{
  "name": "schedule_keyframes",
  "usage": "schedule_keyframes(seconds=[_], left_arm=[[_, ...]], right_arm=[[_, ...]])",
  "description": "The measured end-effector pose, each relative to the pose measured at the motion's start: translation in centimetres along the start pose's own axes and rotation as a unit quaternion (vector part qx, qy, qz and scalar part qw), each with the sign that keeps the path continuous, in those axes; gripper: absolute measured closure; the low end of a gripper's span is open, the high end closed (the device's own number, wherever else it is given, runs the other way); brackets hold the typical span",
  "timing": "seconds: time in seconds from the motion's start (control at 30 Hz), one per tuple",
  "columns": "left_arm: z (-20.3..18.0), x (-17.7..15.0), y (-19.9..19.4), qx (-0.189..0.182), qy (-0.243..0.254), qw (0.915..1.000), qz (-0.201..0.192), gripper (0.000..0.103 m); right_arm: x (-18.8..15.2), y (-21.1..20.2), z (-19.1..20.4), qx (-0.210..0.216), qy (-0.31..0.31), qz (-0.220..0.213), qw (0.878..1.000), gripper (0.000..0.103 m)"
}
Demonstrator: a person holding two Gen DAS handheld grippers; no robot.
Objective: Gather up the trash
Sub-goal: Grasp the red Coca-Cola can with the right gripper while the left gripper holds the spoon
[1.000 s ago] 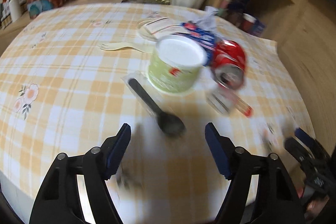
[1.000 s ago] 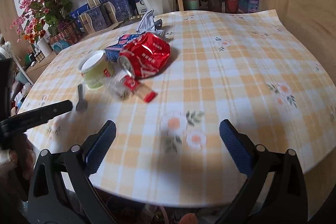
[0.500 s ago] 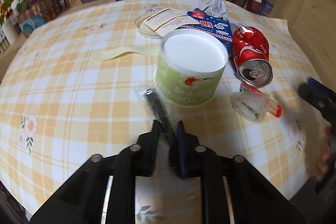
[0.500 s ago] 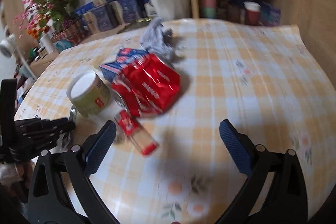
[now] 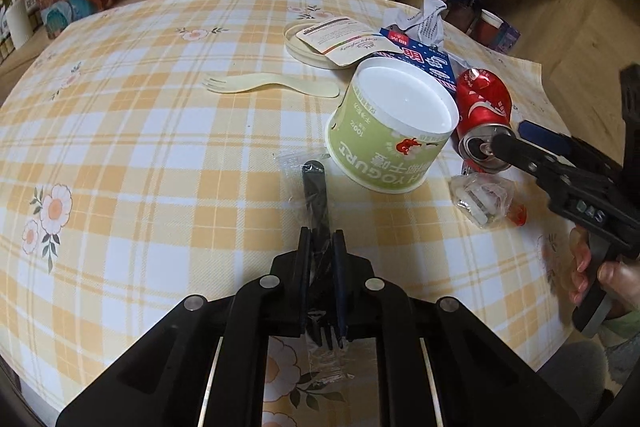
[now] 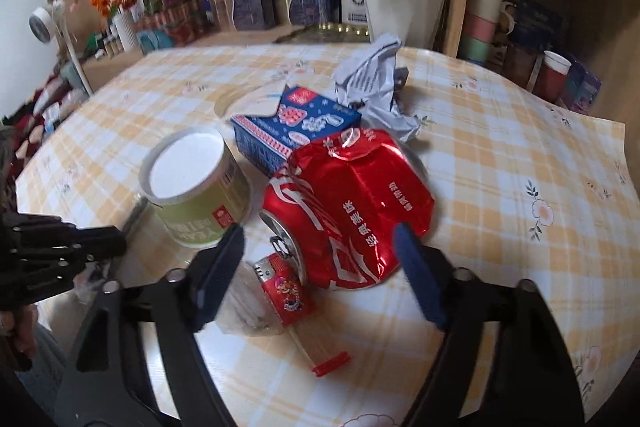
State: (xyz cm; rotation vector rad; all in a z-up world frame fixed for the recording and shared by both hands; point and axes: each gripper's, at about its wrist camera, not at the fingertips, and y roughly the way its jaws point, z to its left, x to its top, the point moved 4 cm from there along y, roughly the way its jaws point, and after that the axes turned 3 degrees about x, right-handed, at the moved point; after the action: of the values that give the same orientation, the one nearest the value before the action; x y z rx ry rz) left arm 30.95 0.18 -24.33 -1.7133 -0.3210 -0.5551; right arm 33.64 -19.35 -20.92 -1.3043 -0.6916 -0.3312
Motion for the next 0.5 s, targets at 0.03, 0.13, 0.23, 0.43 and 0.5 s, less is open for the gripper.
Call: schedule_keyframes(seconds=[0.03,0.13,0.23,0.43,0.5], left_arm=[[0.1,0.0,0.0,-0.002,-0.001,1.0000,0.001,0.091],[0.5,0.2,0.1,-0.018,-0.010,0.9998,0.008,0.091],[0.4,0.2,0.2,-0.018,0.000,0.9998,0.007,0.091],[0.1,0.4,0.3,-0.011,0.016,0.9998,0.009,0.091],[0.0,0.5,0.4,-0.009,0.024,0.9996,0.013,0.092]], right_arm=[[0.0,0.1,0.0,0.004,0.004,0.001,1.000,0.033],[0.0,0.7,0.3,0.003,-0.005,0.011,1.000,0.040],[0.0,1.1,0.5,-0.004,-0.013,0.016,1.000,0.061],[0.0,-1.5,0.3,0.004,0.009,-0.017,1.000,0.062],[-0.1,-3.0,-0.1,-0.003,0.030,-0.035,0.999,0.062]])
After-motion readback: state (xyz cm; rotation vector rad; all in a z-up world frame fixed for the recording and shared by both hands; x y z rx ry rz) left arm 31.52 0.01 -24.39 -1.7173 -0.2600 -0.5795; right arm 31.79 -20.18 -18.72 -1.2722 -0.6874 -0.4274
